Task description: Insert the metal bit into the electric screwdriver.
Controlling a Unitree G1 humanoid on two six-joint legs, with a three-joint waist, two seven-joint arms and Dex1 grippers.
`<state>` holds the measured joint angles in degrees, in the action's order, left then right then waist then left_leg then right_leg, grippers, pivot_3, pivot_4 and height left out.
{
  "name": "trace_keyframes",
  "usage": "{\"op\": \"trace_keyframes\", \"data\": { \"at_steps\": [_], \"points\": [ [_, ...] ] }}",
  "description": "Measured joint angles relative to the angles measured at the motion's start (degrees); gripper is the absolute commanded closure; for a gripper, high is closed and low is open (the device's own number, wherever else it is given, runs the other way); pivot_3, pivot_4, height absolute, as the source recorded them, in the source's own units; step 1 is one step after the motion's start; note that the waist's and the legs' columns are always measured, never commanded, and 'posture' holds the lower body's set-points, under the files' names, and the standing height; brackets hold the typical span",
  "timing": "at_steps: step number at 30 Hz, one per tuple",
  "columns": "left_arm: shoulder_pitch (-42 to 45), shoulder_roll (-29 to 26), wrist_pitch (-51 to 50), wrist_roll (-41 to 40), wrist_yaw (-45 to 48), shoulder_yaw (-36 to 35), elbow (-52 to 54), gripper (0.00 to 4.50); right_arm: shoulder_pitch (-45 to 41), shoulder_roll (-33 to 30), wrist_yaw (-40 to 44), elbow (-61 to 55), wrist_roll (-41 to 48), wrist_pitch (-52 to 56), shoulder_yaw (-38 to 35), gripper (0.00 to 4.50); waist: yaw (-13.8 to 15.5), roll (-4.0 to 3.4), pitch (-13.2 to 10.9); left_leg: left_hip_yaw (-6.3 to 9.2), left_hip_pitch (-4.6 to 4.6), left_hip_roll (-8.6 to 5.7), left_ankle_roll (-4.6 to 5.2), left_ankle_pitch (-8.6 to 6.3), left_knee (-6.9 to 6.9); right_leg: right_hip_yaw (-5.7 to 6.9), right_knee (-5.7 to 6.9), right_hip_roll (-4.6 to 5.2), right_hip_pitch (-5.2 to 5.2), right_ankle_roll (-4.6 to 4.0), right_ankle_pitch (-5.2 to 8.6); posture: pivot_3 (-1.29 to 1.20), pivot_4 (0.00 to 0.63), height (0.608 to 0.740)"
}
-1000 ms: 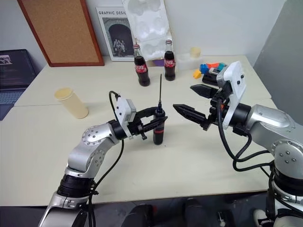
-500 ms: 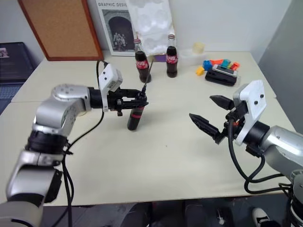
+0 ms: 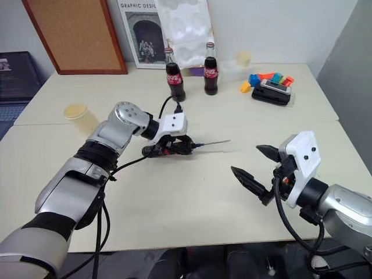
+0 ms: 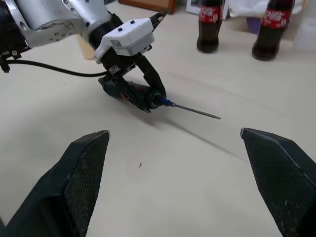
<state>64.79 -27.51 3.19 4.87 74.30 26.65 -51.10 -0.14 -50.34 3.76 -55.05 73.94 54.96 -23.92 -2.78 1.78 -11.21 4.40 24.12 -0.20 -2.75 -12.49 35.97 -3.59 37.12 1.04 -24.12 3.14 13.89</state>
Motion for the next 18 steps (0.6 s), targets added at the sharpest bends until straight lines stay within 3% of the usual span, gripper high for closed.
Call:
{"op": "trace_keyframes", "data": {
  "at_steps": [2,6,14,18],
  "points": [
    [0.13,1.98,2.15,1.55,-2.62,-0.03,-3.67,2.15,1.39,-0.72,-0.01,-0.03,-1.53,-0.56,0.69,0.00,0.05,0.01,0.00,-0.02,-0.03,-0.02,0.00,0.00,0.05,-0.04,-0.02,0.00,0.05,0.01,-0.02,0.00,0.150,0.740],
    [0.20,4.74,4.02,2.73,-5.47,-0.74,-8.36,1.54,1.53,-1.12,0.70,-0.02,-3.64,-2.47,2.02,0.00,0.18,0.11,-0.06,-0.06,0.08,-0.07,0.00,0.00,0.11,-0.08,-0.09,0.03,0.04,0.11,-0.08,0.00,0.150,0.740],
    [2.63,1.01,3.23,1.70,-0.50,-6.40,-10.16,0.04,2.82,-3.76,5.47,0.55,-5.21,-4.68,1.94,0.00,0.81,0.12,-0.06,-0.01,0.14,-0.08,0.00,0.00,0.11,-0.03,-0.06,0.03,0.00,0.13,-0.06,0.00,0.150,0.740],
    [1.51,-3.20,0.50,-2.55,5.80,-10.87,-5.93,0.04,1.66,-5.73,10.86,4.17,-7.20,-5.74,1.76,0.00,0.72,0.14,-0.08,-0.06,0.12,-0.07,0.00,0.00,0.16,-0.07,-0.03,0.04,0.02,0.12,-0.09,0.00,0.150,0.740]
  ]
}}
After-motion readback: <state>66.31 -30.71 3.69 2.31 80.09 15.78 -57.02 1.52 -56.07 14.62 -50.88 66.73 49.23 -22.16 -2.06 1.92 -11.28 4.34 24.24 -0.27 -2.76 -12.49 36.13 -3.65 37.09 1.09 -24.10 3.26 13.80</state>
